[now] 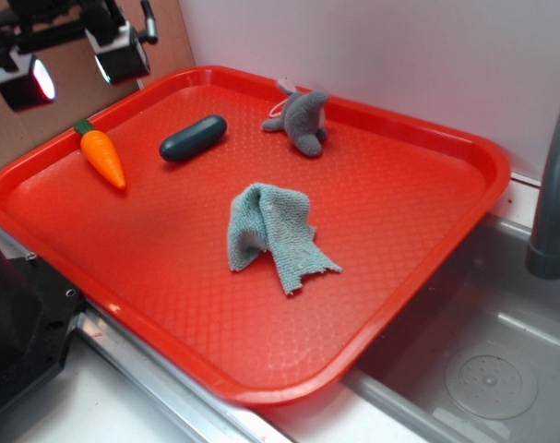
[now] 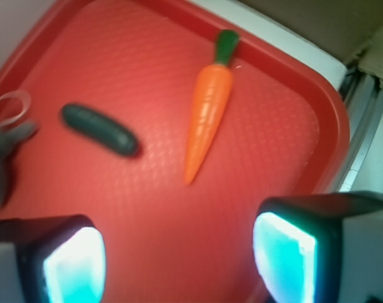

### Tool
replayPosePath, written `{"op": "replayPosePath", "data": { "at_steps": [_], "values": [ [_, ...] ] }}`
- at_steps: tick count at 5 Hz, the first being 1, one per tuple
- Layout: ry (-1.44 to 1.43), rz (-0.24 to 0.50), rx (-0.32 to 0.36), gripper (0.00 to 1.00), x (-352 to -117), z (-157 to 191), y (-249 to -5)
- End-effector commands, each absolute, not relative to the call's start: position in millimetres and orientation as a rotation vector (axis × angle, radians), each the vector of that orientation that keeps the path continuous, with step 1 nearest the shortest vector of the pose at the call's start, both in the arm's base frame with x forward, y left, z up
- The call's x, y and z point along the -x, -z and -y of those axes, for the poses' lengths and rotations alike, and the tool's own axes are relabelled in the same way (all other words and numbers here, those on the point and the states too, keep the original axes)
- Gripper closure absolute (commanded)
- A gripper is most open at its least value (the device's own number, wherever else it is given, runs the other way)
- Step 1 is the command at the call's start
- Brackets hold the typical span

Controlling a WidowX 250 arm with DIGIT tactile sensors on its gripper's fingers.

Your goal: Grab the carrot.

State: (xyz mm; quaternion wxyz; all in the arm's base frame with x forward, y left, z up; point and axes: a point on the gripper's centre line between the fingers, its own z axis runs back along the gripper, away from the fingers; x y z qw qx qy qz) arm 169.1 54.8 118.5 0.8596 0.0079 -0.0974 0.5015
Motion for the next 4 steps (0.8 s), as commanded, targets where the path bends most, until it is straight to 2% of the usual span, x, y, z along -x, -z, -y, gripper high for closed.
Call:
{"op": "replayPosePath", "data": {
  "at_steps": [1,3,4],
  "values": [
    [-1.242,0.271,-0.123,0.00,-175.5,-96.5,-82.6],
    [-1.394,0.320,-0.305,0.00,-177.6,-134.4,-49.8],
    [-1.400,0.331,-0.334,0.00,-177.8,-135.3,-38.6]
  ]
}}
